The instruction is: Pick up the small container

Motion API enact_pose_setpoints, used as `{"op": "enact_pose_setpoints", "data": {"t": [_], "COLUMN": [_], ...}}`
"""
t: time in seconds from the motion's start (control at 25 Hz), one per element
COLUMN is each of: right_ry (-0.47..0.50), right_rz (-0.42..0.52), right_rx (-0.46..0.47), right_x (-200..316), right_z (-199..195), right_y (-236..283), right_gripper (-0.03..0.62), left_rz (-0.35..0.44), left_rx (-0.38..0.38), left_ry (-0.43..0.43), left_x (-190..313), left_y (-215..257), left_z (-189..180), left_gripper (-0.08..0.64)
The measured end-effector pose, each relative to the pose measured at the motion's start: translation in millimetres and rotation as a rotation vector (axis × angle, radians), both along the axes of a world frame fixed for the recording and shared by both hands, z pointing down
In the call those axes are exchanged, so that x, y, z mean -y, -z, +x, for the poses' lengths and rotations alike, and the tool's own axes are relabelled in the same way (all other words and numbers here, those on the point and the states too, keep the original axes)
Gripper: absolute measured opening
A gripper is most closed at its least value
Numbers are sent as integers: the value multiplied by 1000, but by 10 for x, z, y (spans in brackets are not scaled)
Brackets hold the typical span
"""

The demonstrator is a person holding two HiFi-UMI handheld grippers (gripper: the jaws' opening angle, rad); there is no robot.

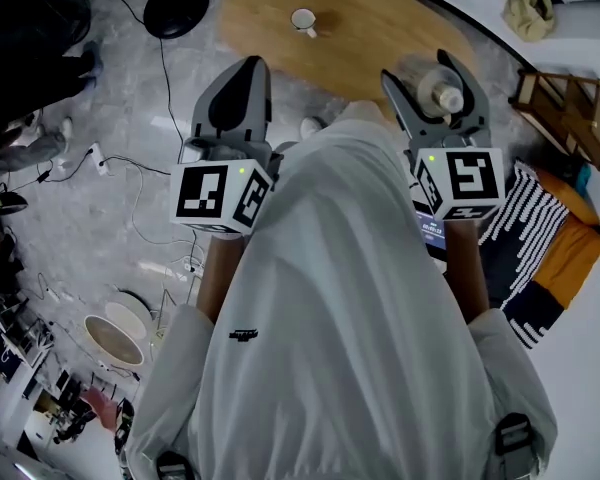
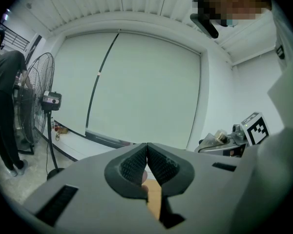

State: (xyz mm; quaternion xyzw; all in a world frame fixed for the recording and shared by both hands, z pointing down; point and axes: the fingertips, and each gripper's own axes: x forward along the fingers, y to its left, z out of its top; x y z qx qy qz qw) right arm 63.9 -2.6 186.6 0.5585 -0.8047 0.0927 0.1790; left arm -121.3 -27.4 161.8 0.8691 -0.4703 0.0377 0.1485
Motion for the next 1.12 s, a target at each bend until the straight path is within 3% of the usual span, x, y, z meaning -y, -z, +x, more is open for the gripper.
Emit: {"op": "enact_pose_setpoints", "data": {"t": [0.32,1.12], "right_ry": [52,33], "right_rz": [7,7], "right_rx": [-31,-11], "right_x": [-38,-105], "right_z": [-155,-87], "right_y": [19,77], "right_gripper": [342,342], "left_rz": [3,-2], "left_rx": [-5,-14], "left_ry": [1,-30], "left_x": [-47,-110], "left_y": [13,4], "left_z": [-14,105], "left_gripper": [20,20]}}
